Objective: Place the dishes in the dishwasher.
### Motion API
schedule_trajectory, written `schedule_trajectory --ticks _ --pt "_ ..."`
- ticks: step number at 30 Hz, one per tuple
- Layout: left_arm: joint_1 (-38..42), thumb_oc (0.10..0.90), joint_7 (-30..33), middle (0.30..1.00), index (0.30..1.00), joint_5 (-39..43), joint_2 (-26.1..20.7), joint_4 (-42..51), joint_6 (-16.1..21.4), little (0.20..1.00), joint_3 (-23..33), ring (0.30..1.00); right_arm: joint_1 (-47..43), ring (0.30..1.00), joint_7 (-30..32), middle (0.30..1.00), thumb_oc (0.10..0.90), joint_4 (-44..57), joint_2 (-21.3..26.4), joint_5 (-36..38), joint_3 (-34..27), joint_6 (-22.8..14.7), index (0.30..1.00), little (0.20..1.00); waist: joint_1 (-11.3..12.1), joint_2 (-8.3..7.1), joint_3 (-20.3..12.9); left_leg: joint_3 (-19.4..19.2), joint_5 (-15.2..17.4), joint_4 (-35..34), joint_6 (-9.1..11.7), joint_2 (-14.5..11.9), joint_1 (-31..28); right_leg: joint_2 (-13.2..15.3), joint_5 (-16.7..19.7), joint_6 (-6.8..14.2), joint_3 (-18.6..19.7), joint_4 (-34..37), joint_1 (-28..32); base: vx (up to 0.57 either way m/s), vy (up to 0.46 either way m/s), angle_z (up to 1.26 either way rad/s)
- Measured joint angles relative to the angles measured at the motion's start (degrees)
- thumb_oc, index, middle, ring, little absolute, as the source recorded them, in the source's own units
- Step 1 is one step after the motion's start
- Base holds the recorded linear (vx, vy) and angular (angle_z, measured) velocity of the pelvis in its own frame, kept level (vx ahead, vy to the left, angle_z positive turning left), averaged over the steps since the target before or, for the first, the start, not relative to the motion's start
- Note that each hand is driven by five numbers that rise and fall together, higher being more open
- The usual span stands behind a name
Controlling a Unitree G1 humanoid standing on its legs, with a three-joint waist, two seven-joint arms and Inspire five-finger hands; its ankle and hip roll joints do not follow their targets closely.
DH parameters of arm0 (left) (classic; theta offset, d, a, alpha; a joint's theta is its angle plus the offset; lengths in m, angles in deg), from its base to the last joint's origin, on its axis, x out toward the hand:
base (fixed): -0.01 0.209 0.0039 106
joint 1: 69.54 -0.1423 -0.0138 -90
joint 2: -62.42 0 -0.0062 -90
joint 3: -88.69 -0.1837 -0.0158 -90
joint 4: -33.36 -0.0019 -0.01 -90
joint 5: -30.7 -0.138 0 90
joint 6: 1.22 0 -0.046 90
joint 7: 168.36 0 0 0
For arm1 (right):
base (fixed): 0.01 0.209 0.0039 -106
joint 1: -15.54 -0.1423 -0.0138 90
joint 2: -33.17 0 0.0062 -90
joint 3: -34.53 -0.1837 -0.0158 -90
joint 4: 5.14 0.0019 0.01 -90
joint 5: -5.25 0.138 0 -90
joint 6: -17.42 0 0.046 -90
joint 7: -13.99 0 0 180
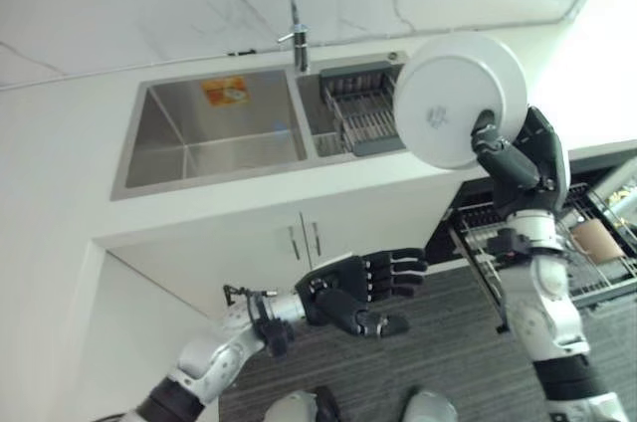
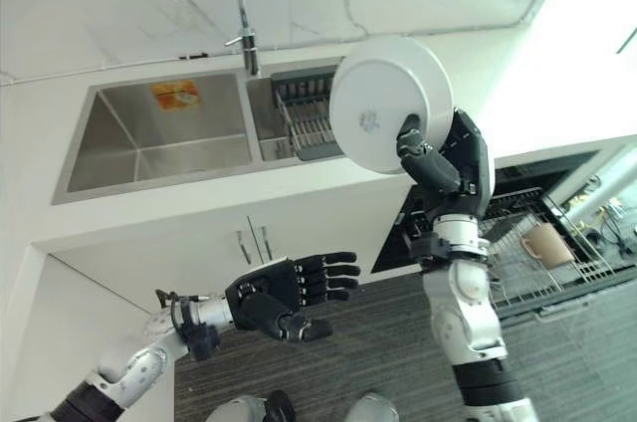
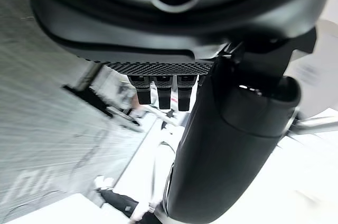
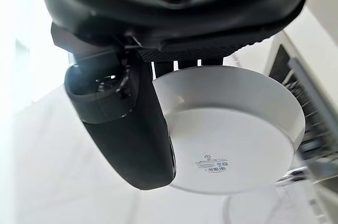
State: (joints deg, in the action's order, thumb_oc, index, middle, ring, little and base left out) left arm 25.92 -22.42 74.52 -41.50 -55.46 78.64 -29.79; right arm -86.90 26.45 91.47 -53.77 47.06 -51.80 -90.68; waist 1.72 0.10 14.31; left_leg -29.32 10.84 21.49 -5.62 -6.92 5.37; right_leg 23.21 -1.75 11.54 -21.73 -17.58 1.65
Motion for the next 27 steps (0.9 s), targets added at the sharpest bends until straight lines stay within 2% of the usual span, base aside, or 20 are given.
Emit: schedule_trajectory --ticks 2,4,5,6,7,8,9,10,12,13,15,17,18,20,21,22,23,24,25,27 --pt "-1.4 0.800 0.0 0.900 0.900 -2.3 0.0 -1.1 -0.5 0.900 -0.9 0.900 0.2 0.300 0.2 0.300 0.400 1.0 -1.5 0.0 0.6 -0.1 0.300 0.300 0.3 -0.44 0.0 -0.2 -0.9 0.1 1.5 -1.6 0.7 1.5 0.7 -1.0 0.0 2.0 1.2 -0.07 -0.350 -0.42" --pt "-3.5 0.800 0.6 0.900 0.900 -5.6 -0.1 -2.7 -1.2 0.900 -0.9 0.900 2.7 0.300 1.5 0.300 0.400 5.5 -1.9 -0.1 1.9 -0.3 0.300 0.300 0.4 -0.80 0.1 0.5 -2.3 0.7 3.4 -4.4 1.7 1.2 0.5 -0.7 -0.4 3.2 0.7 -0.02 -0.379 -0.28" --pt "-4.4 0.800 1.4 0.900 0.900 -7.2 -0.2 -3.3 -1.5 0.900 -0.9 0.900 4.0 0.300 1.9 0.300 0.400 7.3 -1.9 -0.1 2.4 -0.5 0.300 0.300 0.3 -1.34 0.0 1.5 -3.0 0.8 4.6 -4.9 2.2 1.1 0.4 -0.6 0.2 3.1 0.1 0.00 -0.396 -0.14" --pt "-5.4 0.800 2.2 0.900 0.900 -8.7 -1.2 -3.7 -1.5 0.900 -1.1 0.900 5.4 0.300 1.8 0.300 0.400 9.2 -1.9 -0.1 2.6 -0.6 0.300 0.300 0.2 -2.58 -0.3 3.4 -3.9 1.5 6.0 -5.7 3.4 -0.2 0.5 -0.8 1.8 4.8 -0.3 -0.01 -0.413 0.02" --pt "-5.9 0.800 2.7 0.900 0.900 -9.0 -0.9 -5.8 -1.4 0.900 -0.6 0.900 6.2 0.300 1.3 0.300 0.400 9.5 -1.4 -0.1 2.3 -1.6 0.300 0.300 -0.2 -2.50 -0.3 6.6 -4.8 2.2 7.4 -6.5 4.7 -2.0 -0.8 1.2 2.3 3.6 -0.9 -0.03 -0.367 0.03" --pt "-7.1 0.800 4.0 0.900 0.900 -9.4 0.3 -7.7 -1.4 0.900 -0.6 0.900 7.8 0.300 1.2 0.300 0.400 9.6 -0.9 0.0 1.9 -1.9 0.300 0.300 -0.3 -1.88 -0.8 9.9 -5.6 0.8 9.1 -7.1 5.4 -4.8 -2.3 -0.1 2.1 3.2 -1.6 -0.10 -0.562 -0.06" --pt "-8.2 0.800 4.6 0.900 0.900 -9.4 0.5 -8.0 -1.4 0.900 -0.6 0.900 8.6 0.300 1.2 0.300 0.400 9.5 -0.7 0.1 1.4 -1.9 0.300 0.300 -0.3 -1.62 -0.9 12.9 -6.2 -0.4 9.8 -7.2 5.5 -6.3 -2.7 -1.1 2.2 3.0 -2.2 -0.12 -0.503 -0.32" --pt "-9.4 0.800 4.7 0.900 0.900 -9.3 1.6 -8.6 -0.9 0.900 -0.3 0.900 9.5 0.300 0.7 0.300 0.400 9.2 -0.3 0.2 0.4 -2.0 0.300 0.300 -0.5 -0.97 -1.2 16.6 -8.4 -2.7 11.0 -8.2 5.4 -8.6 -3.1 -1.7 2.5 1.4 -3.4 -0.12 -0.588 -0.29" --pt "-11.5 0.800 6.1 0.900 0.900 -9.3 5.6 -13.7 0.9 0.900 1.7 0.900 12.1 0.300 -0.3 0.300 0.400 8.1 -0.1 0.6 -2.5 -2.9 0.300 0.300 -1.8 -0.73 -1.8 17.7 -11.6 -5.3 12.0 -10.6 5.3 -10.9 -6.3 -4.3 1.6 -2.6 -5.2 -0.08 -0.580 -0.07" --pt "-11.9 0.800 6.9 0.900 0.900 -9.3 7.6 -17.1 2.6 0.900 2.7 0.900 12.3 0.300 -0.3 0.300 0.400 7.6 0.0 1.2 -3.1 -3.1 0.300 0.300 -2.2 -0.70 -2.1 17.5 -13.4 -7.2 13.5 -11.4 4.3 -11.7 -8.1 -5.1 1.7 -5.8 -6.9 -0.05 -0.569 -0.03" --pt "-13.3 0.800 10.3 0.900 0.900 -9.4 11.6 -24.2 4.8 0.900 6.5 0.900 12.3 0.300 -1.0 0.300 0.400 7.6 0.0 1.6 -2.8 -3.1 0.300 0.300 -3.1 0.10 -2.8 16.9 -16.2 -10.2 14.3 -13.0 3.1 -13.2 -10.2 -7.4 1.7 -8.5 -8.6 -0.03 -0.462 -0.15" --pt "-14.2 0.800 15.1 0.900 0.900 -10.5 14.4 -32.4 7.0 0.900 10.7 0.900 12.5 0.300 -2.8 0.300 0.400 7.0 0.2 3.0 -2.8 -3.1 0.300 0.300 -3.4 1.55 -4.0 15.8 -19.2 -12.9 13.7 -14.9 2.3 -15.0 -12.3 -9.5 1.2 -11.2 -10.3 -0.04 -0.450 -0.09" --pt "-14.9 0.800 17.2 0.900 0.900 -11.0 15.3 -36.1 8.0 0.900 12.7 0.900 12.8 0.300 -3.5 0.300 0.400 6.7 0.2 4.1 -2.9 -2.9 0.300 0.300 -3.5 2.22 -4.6 14.7 -21.9 -13.9 12.9 -15.6 2.3 -15.9 -13.4 -10.5 0.6 -12.0 -11.0 -0.04 -0.395 0.09" --pt "-15.0 0.800 20.8 0.900 0.900 -10.0 17.8 -44.2 10.7 0.900 20.0 0.900 13.4 0.300 -5.8 0.300 0.400 5.4 0.9 4.8 -2.9 -1.2 0.300 0.300 -3.0 1.96 -5.8 13.4 -28.6 -15.8 10.9 -16.5 2.7 -16.4 -15.2 -12.4 0.1 -12.8 -11.9 -0.03 -0.256 0.08" --pt "-15.0 0.800 23.1 0.900 0.900 -10.2 18.7 -46.3 11.9 0.900 22.4 0.900 14.2 0.300 -6.9 0.300 0.400 5.4 1.8 5.1 -3.1 -0.6 0.300 0.300 -2.9 1.93 -6.3 12.4 -28.2 -15.8 11.9 -16.8 2.6 -16.7 -15.4 -13.3 -0.4 -12.6 -11.8 -0.02 -0.218 0.01" --pt "-15.1 0.800 24.4 0.900 0.900 -10.3 18.8 -47.5 12.1 0.900 23.3 0.900 14.5 0.300 -7.4 0.300 0.400 5.4 1.9 5.1 -3.2 0.0 0.300 0.300 -2.7 2.21 -7.0 12.0 -25.6 -14.5 12.9 -16.8 2.2 -17.1 -14.9 -14.2 -0.6 -12.2 -11.6 0.00 -0.212 0.14" --pt "-14.9 0.800 24.8 0.900 0.900 -11.1 19.1 -52.0 13.3 0.900 24.5 0.900 14.6 0.300 -8.6 0.300 0.400 5.4 2.3 5.5 -3.5 0.8 0.300 0.300 -3.2 2.93 -7.6 9.4 -23.8 -13.3 13.7 -16.2 1.4 -17.9 -14.2 -15.3 -1.7 -11.0 -11.2 0.02 -0.132 0.18" --pt "-13.7 0.800 26.1 0.900 0.900 -10.9 19.8 -57.6 14.5 0.900 27.4 0.900 14.8 0.300 -9.7 0.300 0.400 5.4 3.5 5.7 -4.7 1.2 0.300 0.300 -3.3 2.98 -7.8 7.9 -21.9 -12.6 14.0 -15.0 1.5 -18.7 -13.8 -15.7 -1.5 -10.1 -11.1 0.07 -0.048 0.16" --pt "-13.7 0.800 26.7 0.900 0.900 -10.6 19.9 -59.4 15.5 0.900 29.2 0.900 14.6 0.300 -9.8 0.300 0.400 5.0 3.8 5.7 -5.0 1.5 0.300 0.300 -2.6 2.44 -7.8 9.8 -17.1 -10.8 14.1 -12.8 1.6 -18.7 -13.2 -15.9 -1.1 -9.1 -11.0 0.08 0.014 -0.09" --pt "-14.3 0.800 27.4 0.900 0.900 -10.0 19.8 -64.5 15.9 0.900 31.1 0.900 13.5 0.300 -10.6 0.300 0.400 4.1 3.6 5.6 -4.4 2.3 0.300 0.300 -0.9 2.21 -7.7 15.4 -11.0 -9.2 13.6 -6.5 1.6 -19.8 -11.3 -15.8 1.2 -5.7 -10.2 0.08 0.015 -0.57"
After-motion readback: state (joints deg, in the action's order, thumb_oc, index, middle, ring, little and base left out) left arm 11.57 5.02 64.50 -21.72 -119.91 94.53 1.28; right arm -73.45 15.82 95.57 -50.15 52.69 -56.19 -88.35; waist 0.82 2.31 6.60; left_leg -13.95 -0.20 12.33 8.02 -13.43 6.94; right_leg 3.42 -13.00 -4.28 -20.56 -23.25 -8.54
